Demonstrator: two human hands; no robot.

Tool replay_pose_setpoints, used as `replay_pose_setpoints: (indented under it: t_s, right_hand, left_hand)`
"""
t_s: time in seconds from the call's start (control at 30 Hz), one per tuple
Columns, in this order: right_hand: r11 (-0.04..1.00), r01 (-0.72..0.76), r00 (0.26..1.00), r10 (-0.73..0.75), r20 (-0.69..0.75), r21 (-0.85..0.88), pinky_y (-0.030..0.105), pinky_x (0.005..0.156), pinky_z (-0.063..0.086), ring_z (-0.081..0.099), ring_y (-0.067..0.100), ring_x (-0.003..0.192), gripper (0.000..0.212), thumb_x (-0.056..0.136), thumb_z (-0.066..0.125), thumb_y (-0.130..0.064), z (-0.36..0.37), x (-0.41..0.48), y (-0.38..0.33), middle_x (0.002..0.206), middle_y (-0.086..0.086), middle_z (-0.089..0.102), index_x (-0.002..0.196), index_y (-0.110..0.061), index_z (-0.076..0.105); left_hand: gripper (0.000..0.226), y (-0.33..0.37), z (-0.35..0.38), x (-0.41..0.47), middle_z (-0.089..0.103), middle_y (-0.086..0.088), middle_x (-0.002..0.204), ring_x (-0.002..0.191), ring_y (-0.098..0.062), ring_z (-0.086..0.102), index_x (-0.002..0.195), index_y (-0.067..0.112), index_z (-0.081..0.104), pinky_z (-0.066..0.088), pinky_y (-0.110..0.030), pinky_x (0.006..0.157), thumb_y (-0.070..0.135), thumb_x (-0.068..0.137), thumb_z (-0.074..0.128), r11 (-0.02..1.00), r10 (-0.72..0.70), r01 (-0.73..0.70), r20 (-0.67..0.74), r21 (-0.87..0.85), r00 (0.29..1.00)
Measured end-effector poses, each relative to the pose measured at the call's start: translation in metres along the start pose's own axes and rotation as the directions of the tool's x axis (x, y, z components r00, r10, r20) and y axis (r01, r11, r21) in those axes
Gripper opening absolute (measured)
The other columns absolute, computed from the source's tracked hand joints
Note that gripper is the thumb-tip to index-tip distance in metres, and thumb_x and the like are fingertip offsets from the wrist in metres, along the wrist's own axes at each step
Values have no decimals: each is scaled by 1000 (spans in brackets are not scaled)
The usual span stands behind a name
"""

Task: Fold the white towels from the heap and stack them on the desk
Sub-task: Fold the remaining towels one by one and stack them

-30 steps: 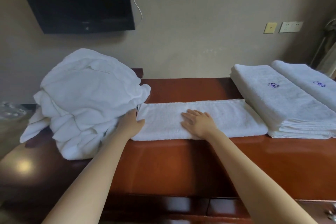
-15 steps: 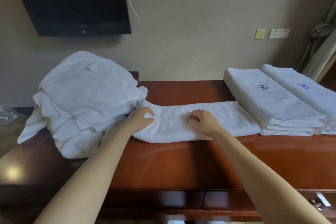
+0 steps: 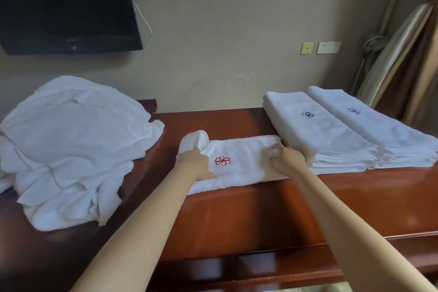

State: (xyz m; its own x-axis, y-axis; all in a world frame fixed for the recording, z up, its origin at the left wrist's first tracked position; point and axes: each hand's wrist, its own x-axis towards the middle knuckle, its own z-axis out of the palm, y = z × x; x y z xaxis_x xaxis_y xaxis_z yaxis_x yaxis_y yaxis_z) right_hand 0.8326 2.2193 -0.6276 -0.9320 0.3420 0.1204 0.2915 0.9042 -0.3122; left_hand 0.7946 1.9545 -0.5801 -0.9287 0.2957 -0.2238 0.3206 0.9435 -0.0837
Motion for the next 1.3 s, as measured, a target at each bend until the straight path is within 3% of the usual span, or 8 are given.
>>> replay_pose_setpoints:
  t_s: [0.17, 0.27, 0.4, 0.63, 0.8, 0.93, 1.07, 1.3]
  right_hand:
    - [946, -53, 985, -2, 172, 319, 34, 103, 37, 49, 28, 125, 50, 93, 59, -26, -13, -4, 5, 137, 10, 53, 140, -19, 45]
    - [909, -69, 975, -26, 221, 411, 33, 107, 32, 41, 23, 133, 61, 91, 63, -31, -19, -5, 17, 147, 5, 43, 145, -22, 38]
    - [833, -204, 929, -1, 370, 514, 32, 87, 40, 47, 19, 114, 65, 82, 70, -36, -29, -3, 24, 142, -4, 40, 140, -43, 41]
    - [920, -19, 924, -133, 359, 390, 34, 101, 40, 46, 20, 123, 76, 74, 81, -30, -35, -5, 17, 137, -5, 42, 139, -43, 43]
    - [986, 140, 949, -160, 271, 90, 25, 80, 41, 50, 14, 99, 67, 67, 83, -32, -50, -23, -1, 111, -8, 48, 128, -36, 55]
    - [951, 265, 957, -239, 164, -159, 24, 70, 41, 53, 15, 88, 56, 68, 78, -29, -66, -36, -23, 102, -5, 57, 120, -29, 59]
    - [921, 328, 941, -300, 154, -212, 21, 51, 34, 46, 11, 75, 48, 66, 73, -18, -87, -51, -39, 81, -12, 46, 112, -26, 61]
    - [997, 79, 977, -74, 200, -19, 19, 51, 37, 53, 14, 79, 50, 68, 72, -20, -73, -96, -8, 101, -4, 54, 116, -25, 58]
  left_hand:
    - [53, -30, 33, -2, 46, 1, 135, 117, -24, 49, 125, 36, 52, 42, -43, 99, 69, 83, 49, 972, -66, 22, -183, -232, 981]
    - [51, -39, 47, -3, 46, 5, 135, 113, -21, 50, 122, 43, 53, 43, -43, 96, 74, 84, 40, 980, -89, 36, -267, -196, 960]
    - [46, -43, 44, -4, 47, 4, 133, 109, -21, 50, 118, 42, 54, 45, -43, 92, 71, 85, 41, 983, -65, 13, -279, -184, 958]
    - [53, -48, 32, -6, 47, 2, 138, 116, -24, 52, 138, 36, 41, 46, -41, 96, 55, 89, 51, 928, -76, 5, -176, -372, 982]
    - [79, -65, -1, -16, 64, -7, 100, 76, -24, 59, 152, 37, 6, 49, -38, 69, 19, 90, 52, 954, 27, -69, -145, -292, 989]
    - [58, -73, -27, -31, 55, -4, 129, 99, -20, 57, 144, 23, 41, 49, -29, 83, 10, 89, 55, 975, -40, 13, -116, -220, 992]
    - [57, -65, -39, -49, 50, -5, 133, 108, -21, 55, 142, 23, 44, 49, -27, 87, 6, 89, 53, 960, -45, -7, -178, -280, 983]
    - [56, -53, -29, -79, 51, -4, 133, 108, -20, 56, 142, 26, 43, 49, -28, 88, 7, 90, 51, 954, -23, -49, -235, -296, 972]
